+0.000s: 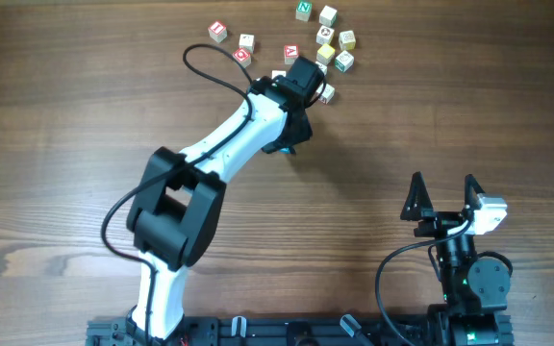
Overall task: Form a circle
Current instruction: 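Lift the block and carry it right of the cluster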
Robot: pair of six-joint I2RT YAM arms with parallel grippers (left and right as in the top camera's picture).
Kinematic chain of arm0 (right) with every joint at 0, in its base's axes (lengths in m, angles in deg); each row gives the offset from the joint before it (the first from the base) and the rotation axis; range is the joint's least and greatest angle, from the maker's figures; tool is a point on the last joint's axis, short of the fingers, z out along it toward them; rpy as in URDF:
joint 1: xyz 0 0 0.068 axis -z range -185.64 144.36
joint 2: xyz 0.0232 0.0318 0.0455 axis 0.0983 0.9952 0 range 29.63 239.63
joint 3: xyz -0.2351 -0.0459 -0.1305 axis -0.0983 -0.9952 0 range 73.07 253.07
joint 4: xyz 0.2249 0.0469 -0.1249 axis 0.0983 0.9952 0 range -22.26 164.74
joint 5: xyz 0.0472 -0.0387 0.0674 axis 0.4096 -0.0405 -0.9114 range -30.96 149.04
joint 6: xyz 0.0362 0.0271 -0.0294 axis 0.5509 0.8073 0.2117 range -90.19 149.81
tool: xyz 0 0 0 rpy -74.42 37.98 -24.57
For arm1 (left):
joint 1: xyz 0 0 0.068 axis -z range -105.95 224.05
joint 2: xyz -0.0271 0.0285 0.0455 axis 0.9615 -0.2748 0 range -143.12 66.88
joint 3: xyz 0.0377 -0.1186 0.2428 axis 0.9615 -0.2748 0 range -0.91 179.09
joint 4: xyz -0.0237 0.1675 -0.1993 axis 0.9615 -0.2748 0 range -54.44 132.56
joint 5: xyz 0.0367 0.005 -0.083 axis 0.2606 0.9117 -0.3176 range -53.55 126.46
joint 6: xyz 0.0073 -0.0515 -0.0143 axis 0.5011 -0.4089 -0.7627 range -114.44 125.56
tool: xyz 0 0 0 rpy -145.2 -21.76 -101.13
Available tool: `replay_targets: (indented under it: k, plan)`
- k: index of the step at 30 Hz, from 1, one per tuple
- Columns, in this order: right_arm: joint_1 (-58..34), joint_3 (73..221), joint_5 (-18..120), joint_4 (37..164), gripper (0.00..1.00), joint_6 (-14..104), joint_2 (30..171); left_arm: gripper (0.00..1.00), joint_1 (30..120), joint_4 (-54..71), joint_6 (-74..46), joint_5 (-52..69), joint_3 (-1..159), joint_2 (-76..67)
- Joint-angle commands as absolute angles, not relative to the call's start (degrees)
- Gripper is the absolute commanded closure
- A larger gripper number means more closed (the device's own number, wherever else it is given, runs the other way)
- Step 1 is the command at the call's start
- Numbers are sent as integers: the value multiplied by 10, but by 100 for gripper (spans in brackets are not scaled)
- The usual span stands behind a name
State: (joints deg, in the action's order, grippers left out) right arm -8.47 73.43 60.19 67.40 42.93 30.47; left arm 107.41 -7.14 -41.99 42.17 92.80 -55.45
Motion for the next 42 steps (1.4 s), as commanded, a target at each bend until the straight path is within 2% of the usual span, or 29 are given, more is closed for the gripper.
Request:
replay_targets:
  k: [1, 15, 30, 34, 42]
  plan:
    - [-81, 734, 606, 672, 0, 419, 301, 54, 1076, -52, -476, 438, 928, -585]
    - [-81, 734, 607, 672, 0, 419, 301, 49, 1073, -15, -476, 472, 928, -589]
    - [-81, 734, 606, 672, 0, 419, 301, 50, 1073, -18, -476, 472, 928, -589]
    - [-81, 734, 606, 672, 0, 419, 301, 53, 1073, -20, -476, 465, 928, -589]
    - [-81, 734, 607, 672, 0, 419, 301, 52, 1065, -20, -476, 464, 928, -589]
